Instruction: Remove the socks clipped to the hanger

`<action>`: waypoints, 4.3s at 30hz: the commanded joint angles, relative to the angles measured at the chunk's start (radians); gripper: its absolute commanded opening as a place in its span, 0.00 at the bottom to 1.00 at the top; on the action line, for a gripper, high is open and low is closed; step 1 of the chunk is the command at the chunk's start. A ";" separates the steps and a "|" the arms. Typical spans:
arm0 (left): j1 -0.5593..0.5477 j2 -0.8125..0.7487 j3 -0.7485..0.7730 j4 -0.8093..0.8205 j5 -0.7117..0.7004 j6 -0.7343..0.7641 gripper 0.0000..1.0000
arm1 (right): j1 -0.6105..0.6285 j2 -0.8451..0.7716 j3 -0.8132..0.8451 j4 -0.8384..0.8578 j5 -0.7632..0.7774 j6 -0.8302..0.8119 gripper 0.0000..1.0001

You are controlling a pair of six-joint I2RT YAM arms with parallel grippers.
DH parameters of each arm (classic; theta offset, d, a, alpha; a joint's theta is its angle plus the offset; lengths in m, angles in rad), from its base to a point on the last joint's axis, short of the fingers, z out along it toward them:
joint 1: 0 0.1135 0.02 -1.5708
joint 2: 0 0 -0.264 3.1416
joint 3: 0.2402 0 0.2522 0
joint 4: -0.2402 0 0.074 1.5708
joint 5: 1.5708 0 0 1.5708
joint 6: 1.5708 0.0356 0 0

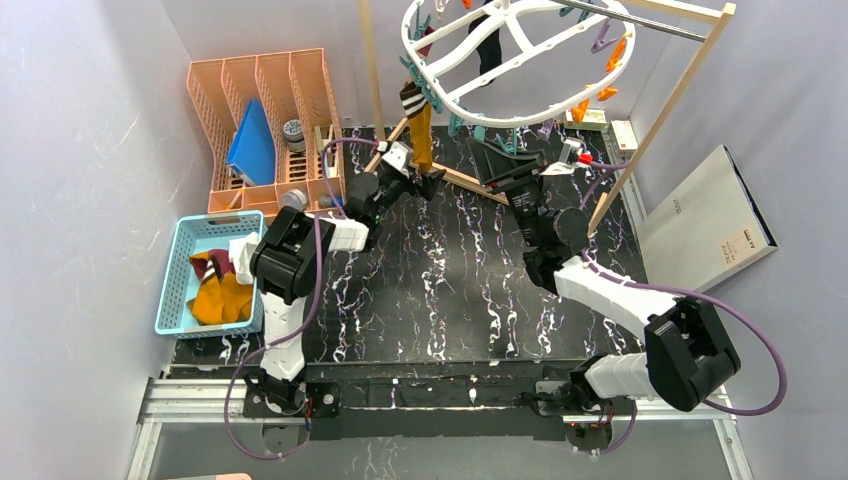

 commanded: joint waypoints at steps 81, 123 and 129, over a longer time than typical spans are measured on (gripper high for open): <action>-0.447 -0.899 -0.596 -0.448 -0.022 -0.065 0.00 | -0.094 0.382 0.234 0.500 -0.219 0.356 0.96; -0.451 -0.814 -0.541 -0.445 -0.001 -0.092 0.00 | -0.150 0.338 0.288 0.534 -0.223 0.385 0.64; -0.452 -0.813 -0.542 -0.445 -0.005 -0.094 0.00 | -0.151 0.351 0.304 0.536 -0.227 0.394 0.55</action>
